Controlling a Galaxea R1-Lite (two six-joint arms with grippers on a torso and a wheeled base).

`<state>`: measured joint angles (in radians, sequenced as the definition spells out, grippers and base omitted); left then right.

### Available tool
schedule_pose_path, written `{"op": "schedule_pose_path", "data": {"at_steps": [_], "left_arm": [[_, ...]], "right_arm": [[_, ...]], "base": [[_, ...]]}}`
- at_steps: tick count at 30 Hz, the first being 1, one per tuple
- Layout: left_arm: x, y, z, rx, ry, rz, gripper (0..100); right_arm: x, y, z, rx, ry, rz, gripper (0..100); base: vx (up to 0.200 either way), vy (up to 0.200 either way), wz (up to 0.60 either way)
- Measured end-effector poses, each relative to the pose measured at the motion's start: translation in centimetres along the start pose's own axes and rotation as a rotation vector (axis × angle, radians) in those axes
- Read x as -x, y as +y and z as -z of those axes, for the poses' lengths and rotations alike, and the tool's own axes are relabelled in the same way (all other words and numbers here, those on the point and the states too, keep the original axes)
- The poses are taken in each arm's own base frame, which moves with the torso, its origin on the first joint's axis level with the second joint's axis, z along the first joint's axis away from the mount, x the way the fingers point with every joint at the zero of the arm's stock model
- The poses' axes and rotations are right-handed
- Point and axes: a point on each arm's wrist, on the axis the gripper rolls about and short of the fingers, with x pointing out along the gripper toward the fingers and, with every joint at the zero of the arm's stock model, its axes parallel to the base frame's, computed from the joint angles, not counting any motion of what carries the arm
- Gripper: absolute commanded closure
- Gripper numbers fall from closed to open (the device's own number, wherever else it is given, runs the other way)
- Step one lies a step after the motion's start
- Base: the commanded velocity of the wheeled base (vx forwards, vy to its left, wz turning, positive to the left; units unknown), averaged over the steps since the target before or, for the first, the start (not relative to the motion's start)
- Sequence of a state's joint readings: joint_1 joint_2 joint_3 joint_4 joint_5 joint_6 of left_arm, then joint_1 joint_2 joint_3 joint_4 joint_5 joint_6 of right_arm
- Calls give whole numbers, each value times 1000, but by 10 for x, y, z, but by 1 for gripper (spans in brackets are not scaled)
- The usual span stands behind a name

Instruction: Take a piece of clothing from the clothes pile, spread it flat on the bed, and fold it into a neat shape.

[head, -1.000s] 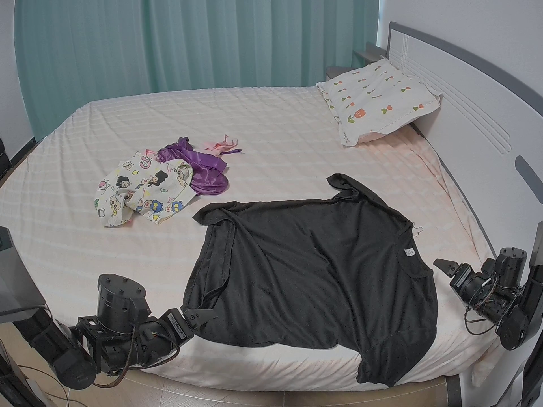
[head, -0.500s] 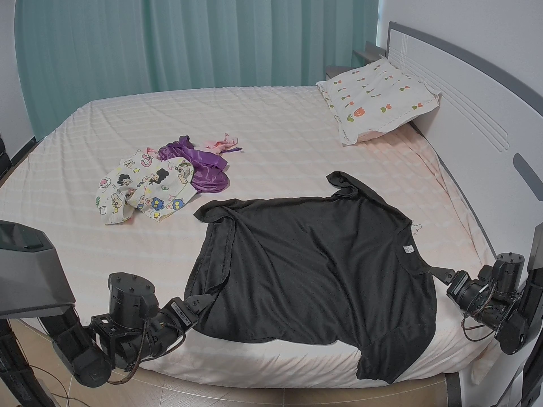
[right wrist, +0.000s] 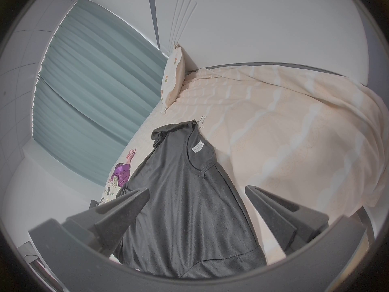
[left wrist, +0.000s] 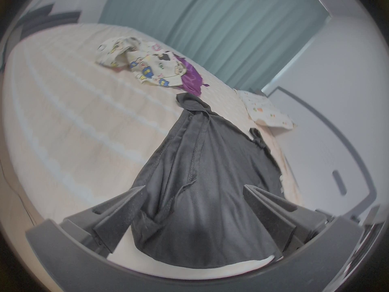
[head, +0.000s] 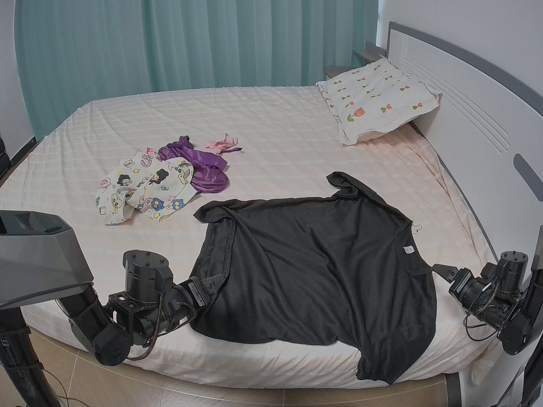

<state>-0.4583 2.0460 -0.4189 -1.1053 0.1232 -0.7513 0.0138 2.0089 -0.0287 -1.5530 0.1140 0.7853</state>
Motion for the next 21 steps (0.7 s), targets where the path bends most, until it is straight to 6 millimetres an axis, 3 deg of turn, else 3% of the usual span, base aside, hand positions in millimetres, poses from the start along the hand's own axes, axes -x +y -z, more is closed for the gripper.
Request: {"op": "schedule_pose_path", "data": {"at_steps": [5,6,13,21], "left_arm": [[-19,-1,4,-131,4,-44,0],[-22,-2,5,-140,1,-55,100],[-30,8,18,-213,33,-119,100],[-11,24,23,-265,33,-224,100]], "right_arm": [[0,1,0,2,0,-3,0],[0,1,0,3,-1,-3,0],[1,1,0,2,-1,-6,0],[1,1,0,1,0,-6,0]], "base": [[0,0,0],[0,0,0],[0,0,0],[0,0,0]]}}
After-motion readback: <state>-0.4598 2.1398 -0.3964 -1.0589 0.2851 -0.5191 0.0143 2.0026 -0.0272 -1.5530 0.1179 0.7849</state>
